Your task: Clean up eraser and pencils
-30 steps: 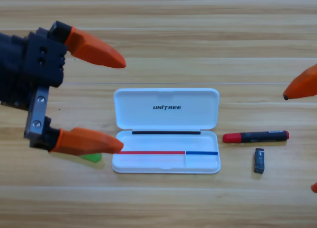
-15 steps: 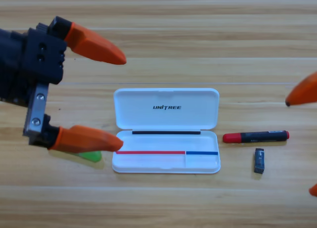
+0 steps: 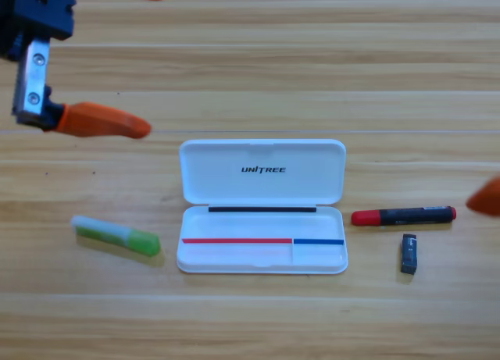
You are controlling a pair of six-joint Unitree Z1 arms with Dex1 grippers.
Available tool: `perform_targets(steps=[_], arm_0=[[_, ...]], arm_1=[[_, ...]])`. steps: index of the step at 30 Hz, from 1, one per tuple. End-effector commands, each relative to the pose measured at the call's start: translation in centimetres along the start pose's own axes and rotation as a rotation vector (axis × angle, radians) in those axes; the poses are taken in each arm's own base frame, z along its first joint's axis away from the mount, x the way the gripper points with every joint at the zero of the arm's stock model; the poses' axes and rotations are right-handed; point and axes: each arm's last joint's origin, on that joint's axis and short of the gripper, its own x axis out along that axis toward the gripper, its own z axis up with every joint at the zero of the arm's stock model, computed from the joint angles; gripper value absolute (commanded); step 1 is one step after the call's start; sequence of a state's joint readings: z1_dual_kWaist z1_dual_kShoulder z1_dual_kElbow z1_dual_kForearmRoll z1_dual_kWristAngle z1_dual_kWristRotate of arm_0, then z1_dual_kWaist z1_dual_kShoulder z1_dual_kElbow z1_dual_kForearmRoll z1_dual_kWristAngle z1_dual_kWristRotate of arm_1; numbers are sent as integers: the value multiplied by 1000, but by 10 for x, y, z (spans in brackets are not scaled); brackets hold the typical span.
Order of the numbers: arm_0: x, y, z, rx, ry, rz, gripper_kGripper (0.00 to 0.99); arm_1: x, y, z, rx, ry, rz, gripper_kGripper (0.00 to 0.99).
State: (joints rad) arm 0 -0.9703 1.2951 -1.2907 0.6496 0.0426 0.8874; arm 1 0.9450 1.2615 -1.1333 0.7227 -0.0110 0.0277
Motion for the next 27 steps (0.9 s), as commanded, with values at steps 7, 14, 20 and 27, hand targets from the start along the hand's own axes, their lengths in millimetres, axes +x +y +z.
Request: perform_targets(steps=[7, 14, 20, 27], arm_0=[[52, 22, -57, 41, 319, -169, 986], [90, 17, -85, 23, 419, -350, 976], [119, 12, -99, -5, 455, -471, 959], [150, 10, -122, -78, 486, -585, 957]], arm_1=[[121, -38, 5, 405, 417, -195, 988], [178, -49, 8, 647, 469, -294, 988], [216, -61, 3, 765, 474, -334, 948], [240, -69, -4, 839, 478, -364, 939]])
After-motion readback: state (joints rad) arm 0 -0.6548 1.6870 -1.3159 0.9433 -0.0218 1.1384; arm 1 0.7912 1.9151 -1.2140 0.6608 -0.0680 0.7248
